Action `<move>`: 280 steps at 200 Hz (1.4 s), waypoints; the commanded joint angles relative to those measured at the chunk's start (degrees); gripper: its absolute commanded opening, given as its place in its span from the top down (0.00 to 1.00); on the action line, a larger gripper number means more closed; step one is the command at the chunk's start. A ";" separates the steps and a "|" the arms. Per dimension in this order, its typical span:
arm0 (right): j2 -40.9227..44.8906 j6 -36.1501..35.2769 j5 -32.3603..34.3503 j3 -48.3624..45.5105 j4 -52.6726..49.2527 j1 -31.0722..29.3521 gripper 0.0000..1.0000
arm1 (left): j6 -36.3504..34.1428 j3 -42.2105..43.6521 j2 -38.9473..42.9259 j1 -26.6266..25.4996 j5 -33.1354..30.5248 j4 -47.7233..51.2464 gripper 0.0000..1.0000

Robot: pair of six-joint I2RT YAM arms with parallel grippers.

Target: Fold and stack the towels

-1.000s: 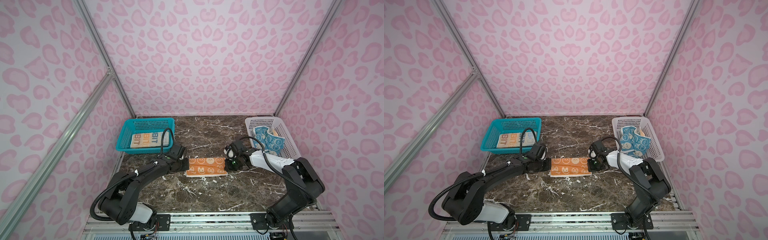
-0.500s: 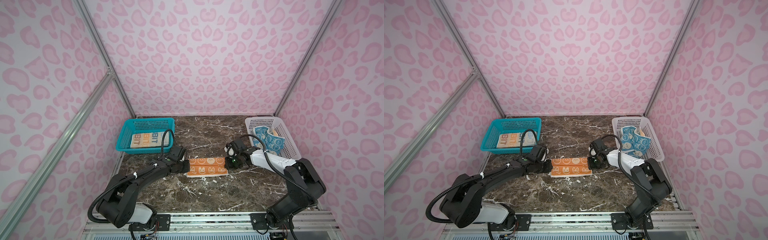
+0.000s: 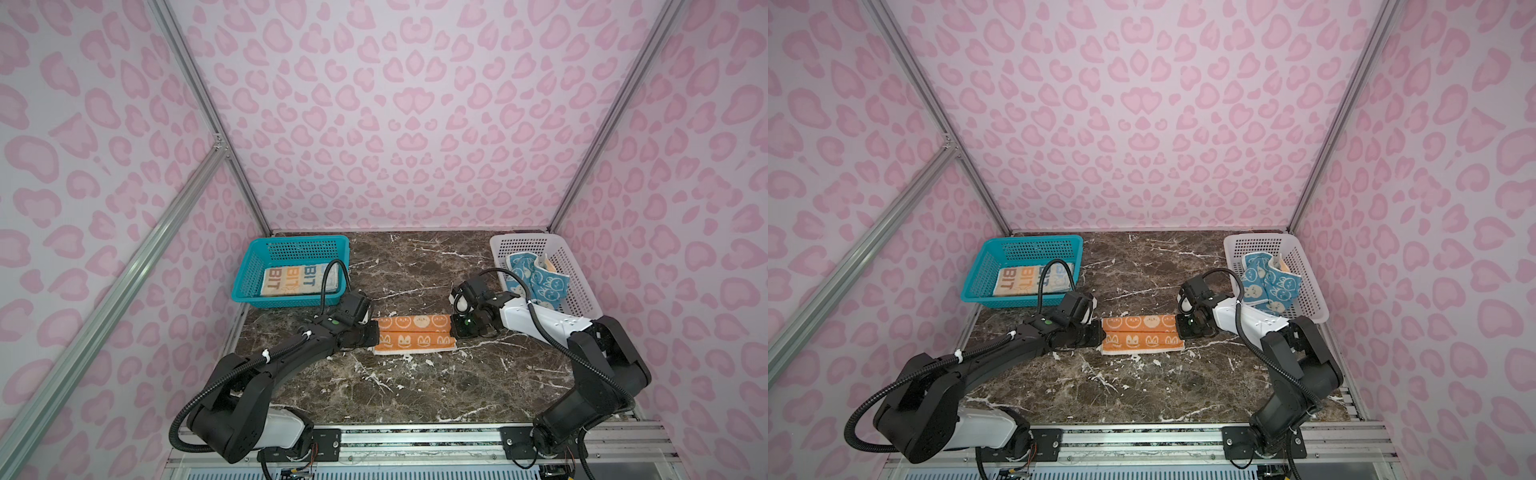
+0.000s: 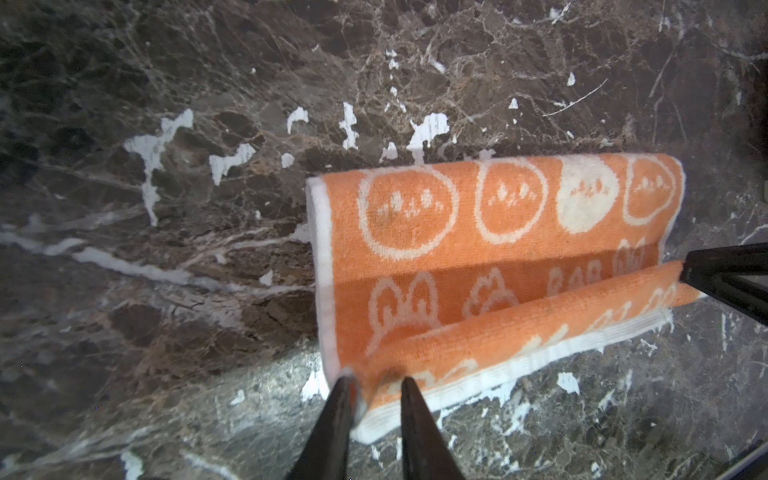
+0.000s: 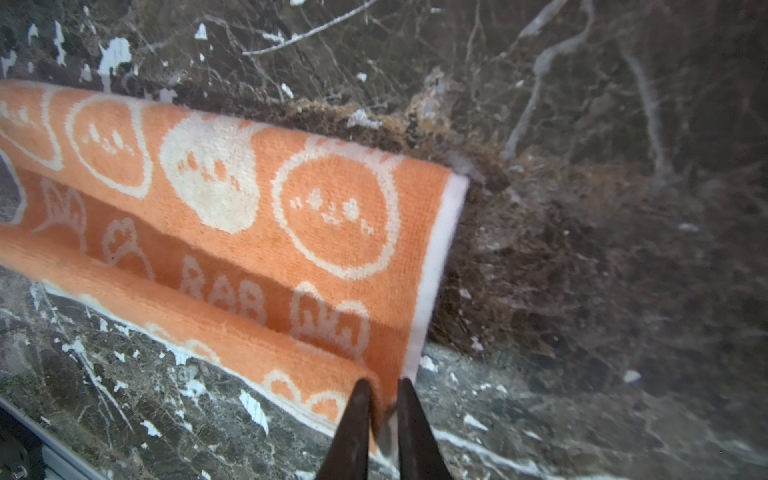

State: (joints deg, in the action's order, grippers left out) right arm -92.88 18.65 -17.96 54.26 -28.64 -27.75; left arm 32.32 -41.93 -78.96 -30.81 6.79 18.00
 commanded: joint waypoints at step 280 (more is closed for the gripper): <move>7.25 4.19 -6.50 -2.24 3.48 -1.30 0.02 | -1.50 -7.14 -2.99 -1.36 2.58 10.11 0.02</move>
State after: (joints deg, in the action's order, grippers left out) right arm -86.08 26.35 -27.18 50.68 -18.65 -29.98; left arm 35.88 -45.58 -82.91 -32.21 16.27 18.20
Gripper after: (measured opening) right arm 0.981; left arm 0.996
